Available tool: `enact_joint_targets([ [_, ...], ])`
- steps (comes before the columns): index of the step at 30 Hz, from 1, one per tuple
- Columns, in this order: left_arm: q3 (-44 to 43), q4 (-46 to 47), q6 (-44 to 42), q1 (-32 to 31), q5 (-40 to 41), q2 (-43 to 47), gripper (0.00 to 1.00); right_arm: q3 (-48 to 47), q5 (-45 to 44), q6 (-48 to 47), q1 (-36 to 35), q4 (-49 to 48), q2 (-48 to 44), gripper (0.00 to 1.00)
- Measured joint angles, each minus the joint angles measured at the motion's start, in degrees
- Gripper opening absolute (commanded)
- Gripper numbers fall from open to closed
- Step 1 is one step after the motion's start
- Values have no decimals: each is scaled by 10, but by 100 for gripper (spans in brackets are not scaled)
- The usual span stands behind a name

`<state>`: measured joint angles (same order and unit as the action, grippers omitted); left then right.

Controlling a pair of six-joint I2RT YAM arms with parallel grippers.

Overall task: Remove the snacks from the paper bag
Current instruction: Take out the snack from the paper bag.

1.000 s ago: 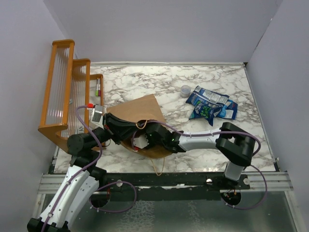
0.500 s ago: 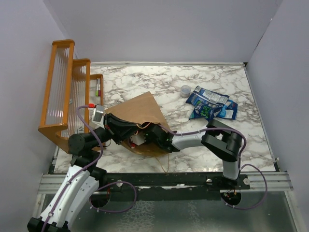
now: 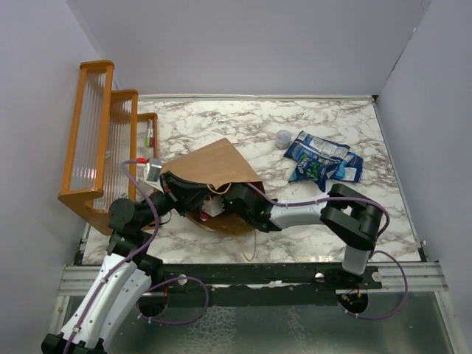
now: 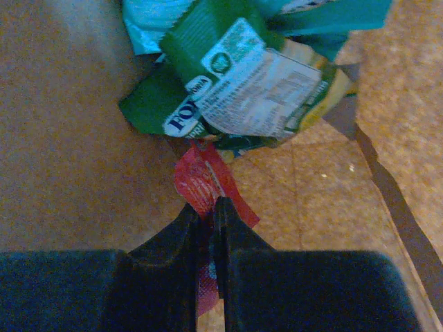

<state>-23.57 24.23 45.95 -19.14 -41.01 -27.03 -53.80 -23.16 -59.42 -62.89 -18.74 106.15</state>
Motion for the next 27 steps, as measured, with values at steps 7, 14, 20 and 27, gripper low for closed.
enact_joint_targets([
  [7,-1,-24,-7,0,37,-1,0,31,38,34,0,24,-76,1],
  [14,-20,-63,-24,0,75,-4,0,62,90,88,-2,56,-144,1],
  [20,-48,-95,-41,0,100,-13,0,92,144,126,-6,72,-221,1],
  [27,-68,-135,-58,0,130,-21,0,122,246,184,-9,100,-314,1],
])
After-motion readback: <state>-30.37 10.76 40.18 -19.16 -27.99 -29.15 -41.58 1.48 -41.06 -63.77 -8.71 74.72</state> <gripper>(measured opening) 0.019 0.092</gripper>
